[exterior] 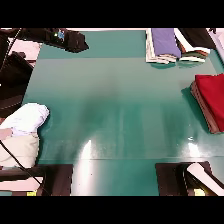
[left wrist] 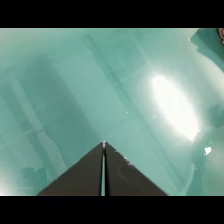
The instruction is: Fold the shirts.
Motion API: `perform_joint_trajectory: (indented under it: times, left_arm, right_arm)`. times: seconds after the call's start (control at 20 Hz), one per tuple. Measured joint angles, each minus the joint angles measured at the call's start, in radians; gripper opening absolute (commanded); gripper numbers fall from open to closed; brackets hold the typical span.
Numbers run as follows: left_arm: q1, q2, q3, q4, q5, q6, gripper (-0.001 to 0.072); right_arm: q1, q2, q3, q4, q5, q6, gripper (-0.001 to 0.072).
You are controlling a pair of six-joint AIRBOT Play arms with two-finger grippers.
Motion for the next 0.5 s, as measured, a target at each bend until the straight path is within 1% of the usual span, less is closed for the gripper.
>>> perform_joint_trajectory:
  times: [0.1, 0.25, 0.35, 0.5]
  left_arm:
    - [0.0, 0.0, 0.0, 0.0, 0.0, 0.003, 0.0027]
    - [0.0, 0.0, 0.0, 0.0, 0.01, 0.003, 0.0027]
    - [0.0, 0.0, 0.0, 0.0, 0.016, 0.003, 0.0027]
    - [0.0, 0.0, 0.0, 0.0, 0.023, 0.003, 0.0027]
  right_arm:
    - [0.008, 0.041, -0.01, 0.036, -0.023, 0.01, 0.0596]
    - [0.093, 0.092, -0.017, 0.163, -0.043, 0.017, 0.0596]
    - [0.205, 0.115, -0.019, 0.238, -0.05, 0.019, 0.0595]
    - [0.423, 0.129, -0.021, 0.293, -0.054, 0.022, 0.0592]
